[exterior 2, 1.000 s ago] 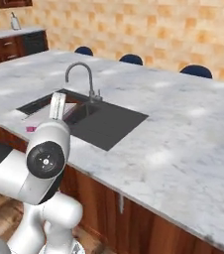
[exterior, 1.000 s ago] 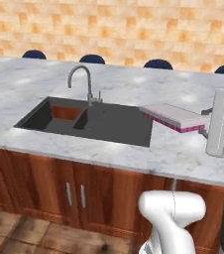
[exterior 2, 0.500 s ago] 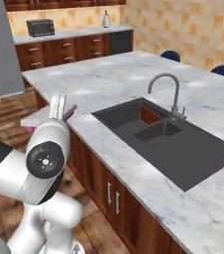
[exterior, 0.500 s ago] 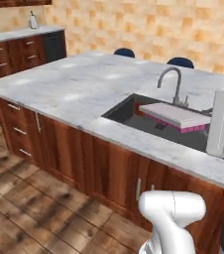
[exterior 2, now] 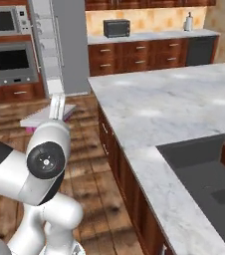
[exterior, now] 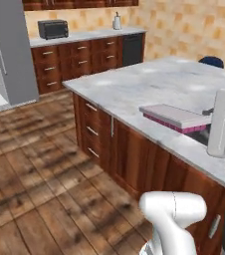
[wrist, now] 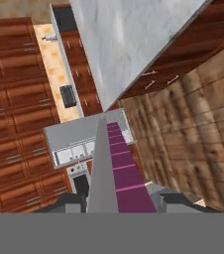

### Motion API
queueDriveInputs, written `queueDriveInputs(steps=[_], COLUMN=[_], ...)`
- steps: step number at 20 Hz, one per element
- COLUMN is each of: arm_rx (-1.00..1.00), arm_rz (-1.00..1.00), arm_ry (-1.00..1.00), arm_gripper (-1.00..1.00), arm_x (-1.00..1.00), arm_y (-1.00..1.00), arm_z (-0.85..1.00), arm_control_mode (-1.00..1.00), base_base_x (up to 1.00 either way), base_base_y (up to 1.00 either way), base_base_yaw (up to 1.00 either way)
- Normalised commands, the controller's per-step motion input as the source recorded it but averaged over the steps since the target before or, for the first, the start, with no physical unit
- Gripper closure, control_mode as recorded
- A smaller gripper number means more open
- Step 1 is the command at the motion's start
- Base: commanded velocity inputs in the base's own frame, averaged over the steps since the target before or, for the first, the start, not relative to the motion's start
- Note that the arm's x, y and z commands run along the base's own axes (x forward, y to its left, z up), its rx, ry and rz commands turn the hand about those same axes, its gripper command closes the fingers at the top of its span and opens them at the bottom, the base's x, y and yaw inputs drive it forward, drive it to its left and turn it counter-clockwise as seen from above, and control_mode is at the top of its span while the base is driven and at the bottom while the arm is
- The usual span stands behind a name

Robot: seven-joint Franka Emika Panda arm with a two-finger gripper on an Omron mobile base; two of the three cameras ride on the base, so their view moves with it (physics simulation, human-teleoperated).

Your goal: The ice cube tray has been filled with water. Take the tray and place it in the freezer to make ice. Close the freezer door after placing the tray.

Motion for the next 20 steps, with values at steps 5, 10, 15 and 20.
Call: queueDriveInputs(steps=[5, 10, 15, 20], arm_rx=[0.00, 0.00, 0.00, 0.00], arm_rz=[0.00, 0.00, 0.00, 0.00], arm_ry=[0.00, 0.00, 0.00, 0.00], arm_gripper=[1.00, 1.00, 1.00, 1.00], arm_x=[0.00, 0.00, 0.00, 0.00], arm_y=[0.00, 0.00, 0.00, 0.00], arm_z=[0.00, 0.00, 0.00, 0.00], arm_control_mode=[1.00, 1.00, 1.00, 1.00], base_base_x=[1.00, 1.00, 1.00, 1.00], base_base_y=[0.27, 0.17, 0.04, 0.00], base_base_yaw=[0.42, 0.35, 0.28, 0.23])
